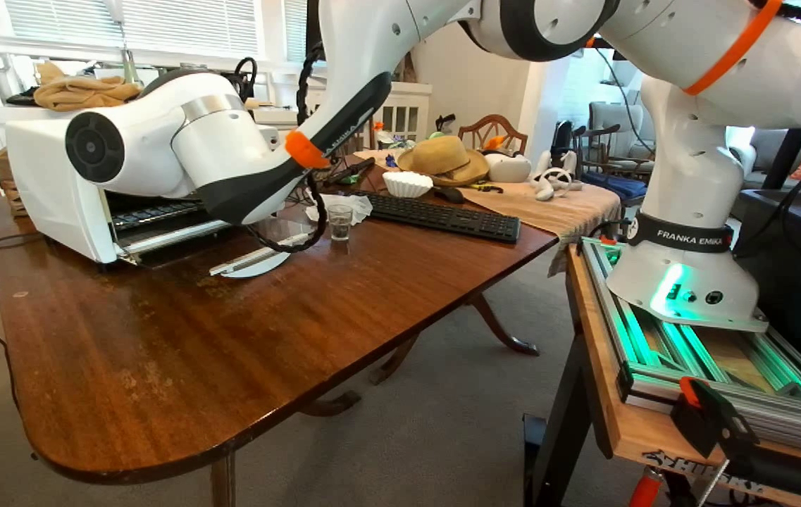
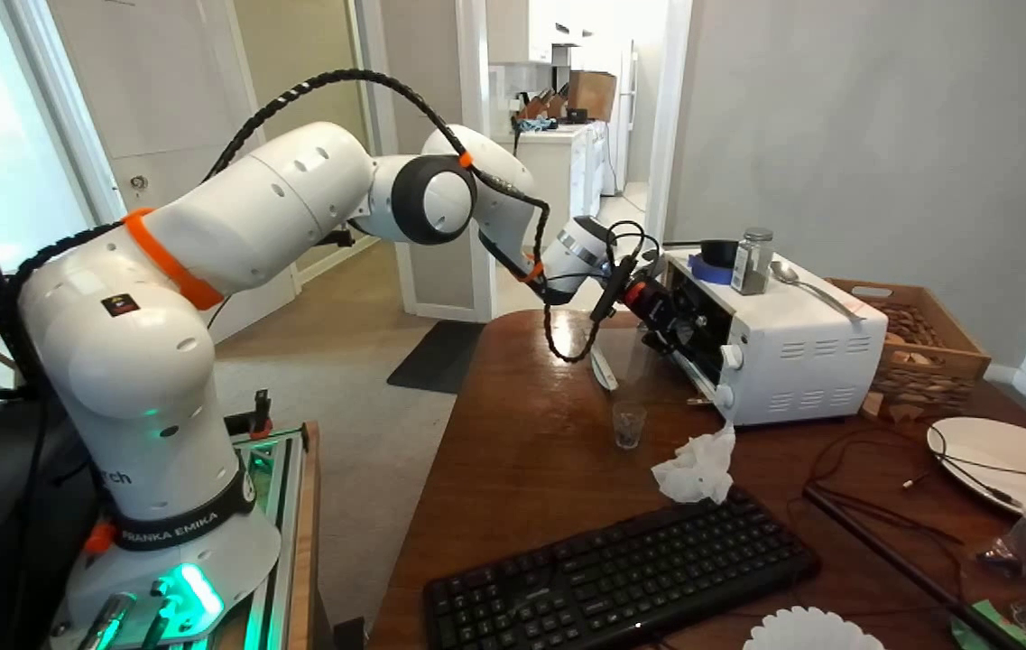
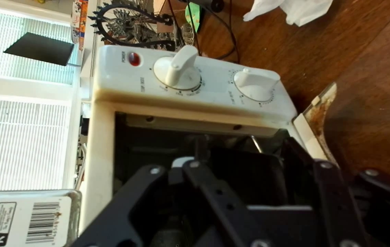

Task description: Remove the black tray from inside the microwave, put it on top of the microwave and move the black pot from the microwave to the table

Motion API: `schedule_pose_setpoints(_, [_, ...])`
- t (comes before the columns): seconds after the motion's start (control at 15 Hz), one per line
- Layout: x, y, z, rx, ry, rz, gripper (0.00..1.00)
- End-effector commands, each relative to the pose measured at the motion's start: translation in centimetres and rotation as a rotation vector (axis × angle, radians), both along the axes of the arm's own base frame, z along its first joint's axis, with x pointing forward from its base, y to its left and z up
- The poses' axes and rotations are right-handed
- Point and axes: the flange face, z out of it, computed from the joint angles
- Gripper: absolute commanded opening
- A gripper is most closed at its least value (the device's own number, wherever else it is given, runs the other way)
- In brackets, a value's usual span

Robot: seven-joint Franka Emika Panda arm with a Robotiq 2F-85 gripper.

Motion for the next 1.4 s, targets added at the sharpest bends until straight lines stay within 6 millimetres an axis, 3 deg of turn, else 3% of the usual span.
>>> schedule_pose_setpoints(0.0, [0.7,0.2,-0.3,-0.022,-0.012,0.008,0.48])
schedule_pose_setpoints(0.07, [0.8,0.3,-0.4,-0.022,-0.011,0.009,0.27])
schedule_pose_setpoints(0.2, [0.8,0.4,-0.5,-0.021,-0.012,0.011,0.23])
schedule_pose_setpoints(0.4, [0.8,0.5,-0.9,-0.020,-0.011,0.009,0.00])
schedule_pose_setpoints(1.33, [-2.5,3.5,-1.0,-0.067,0.050,-0.009,0.03])
